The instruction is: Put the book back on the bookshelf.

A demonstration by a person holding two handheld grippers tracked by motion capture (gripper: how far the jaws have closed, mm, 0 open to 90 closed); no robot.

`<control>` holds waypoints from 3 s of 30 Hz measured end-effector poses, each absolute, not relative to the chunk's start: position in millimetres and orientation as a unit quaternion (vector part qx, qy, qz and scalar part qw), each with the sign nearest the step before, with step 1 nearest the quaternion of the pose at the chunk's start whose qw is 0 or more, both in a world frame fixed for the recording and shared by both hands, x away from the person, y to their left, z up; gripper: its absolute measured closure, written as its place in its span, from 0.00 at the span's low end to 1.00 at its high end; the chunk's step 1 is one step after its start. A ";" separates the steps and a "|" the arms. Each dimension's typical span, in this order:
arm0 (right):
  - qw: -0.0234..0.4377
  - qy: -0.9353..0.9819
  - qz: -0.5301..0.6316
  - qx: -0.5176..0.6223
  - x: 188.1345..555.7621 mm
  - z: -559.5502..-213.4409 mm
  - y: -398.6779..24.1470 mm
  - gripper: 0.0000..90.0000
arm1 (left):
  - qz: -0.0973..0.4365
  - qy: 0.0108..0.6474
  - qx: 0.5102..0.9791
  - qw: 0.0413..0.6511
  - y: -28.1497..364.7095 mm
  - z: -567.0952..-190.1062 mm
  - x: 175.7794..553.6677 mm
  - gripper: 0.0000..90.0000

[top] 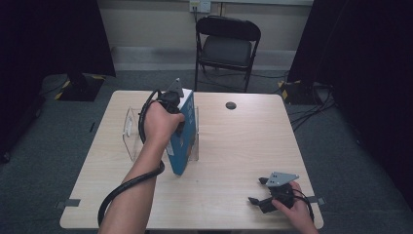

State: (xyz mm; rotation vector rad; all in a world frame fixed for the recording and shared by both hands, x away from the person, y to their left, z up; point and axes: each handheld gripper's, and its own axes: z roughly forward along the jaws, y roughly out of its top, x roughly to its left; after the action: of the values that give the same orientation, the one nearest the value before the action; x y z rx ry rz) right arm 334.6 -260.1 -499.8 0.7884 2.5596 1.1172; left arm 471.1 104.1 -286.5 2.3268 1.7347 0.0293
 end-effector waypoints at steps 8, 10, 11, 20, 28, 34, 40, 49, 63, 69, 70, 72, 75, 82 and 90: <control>0.117 0.876 0.383 0.268 335.1 -500.0 -260.0 0.15 | 0.024 0.603 0.785 0.141 103.6 -278.6 477.0 0.69; 0.117 0.876 0.384 0.268 335.1 -500.1 -259.9 0.15 | 0.030 0.607 0.781 0.145 103.9 -281.2 478.8 0.69; 0.117 0.876 0.384 0.268 335.1 -500.1 -259.9 0.15 | 0.032 0.607 0.781 0.143 103.0 -283.4 479.5 0.69; 0.117 0.876 0.384 0.268 335.1 -500.2 -259.8 0.15 | 0.029 0.608 0.779 0.148 104.3 -290.9 481.1 0.68; 0.117 0.876 0.384 0.268 335.2 -500.2 -259.8 0.15 | 0.031 0.591 0.791 0.151 105.0 -287.6 478.9 0.67; 0.118 0.876 0.383 0.269 335.1 -500.0 -259.9 0.15 | 0.021 0.574 0.802 0.165 114.7 -278.5 473.3 0.51; 0.117 0.876 0.383 0.268 335.1 -500.0 -259.8 0.15 | 0.023 0.543 0.818 0.186 121.9 -278.5 464.8 0.40; 0.118 0.876 0.383 0.268 335.2 -500.1 -259.8 0.15 | 0.025 0.538 0.819 0.198 135.7 -277.6 455.0 0.30; 0.120 0.876 0.382 0.268 335.0 -500.1 -259.8 0.15 | 0.019 0.513 0.831 0.216 161.5 -278.8 429.7 0.24; 0.120 0.876 0.382 0.268 335.0 -500.1 -259.8 0.15 | 0.012 0.521 0.825 0.219 172.1 -288.2 423.3 0.23; 0.120 0.876 0.382 0.268 335.1 -500.1 -259.8 0.15 | 0.009 0.521 0.824 0.223 173.5 -289.2 422.2 0.23; 0.119 0.876 0.381 0.269 334.8 -500.0 -259.8 0.15 | 0.008 0.516 0.827 0.224 176.2 -291.1 420.6 0.23; 0.119 0.876 0.382 0.268 335.0 -500.1 -259.8 0.15 | 0.002 0.515 0.826 0.228 179.5 -294.4 417.4 0.22; 0.121 0.876 0.383 0.269 334.9 -500.1 -259.7 0.15 | 0.002 0.512 0.825 0.238 188.5 -303.4 409.5 0.22; 0.121 0.876 0.383 0.268 334.9 -500.1 -259.7 0.15 | -0.005 0.514 0.825 0.234 200.0 -320.3 403.0 0.22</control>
State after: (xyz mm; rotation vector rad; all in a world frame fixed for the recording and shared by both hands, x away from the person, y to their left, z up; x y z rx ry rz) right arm 334.9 -259.7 -500.1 0.7839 2.5580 1.1174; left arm 403.0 200.0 -320.3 2.2659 1.4125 -0.0132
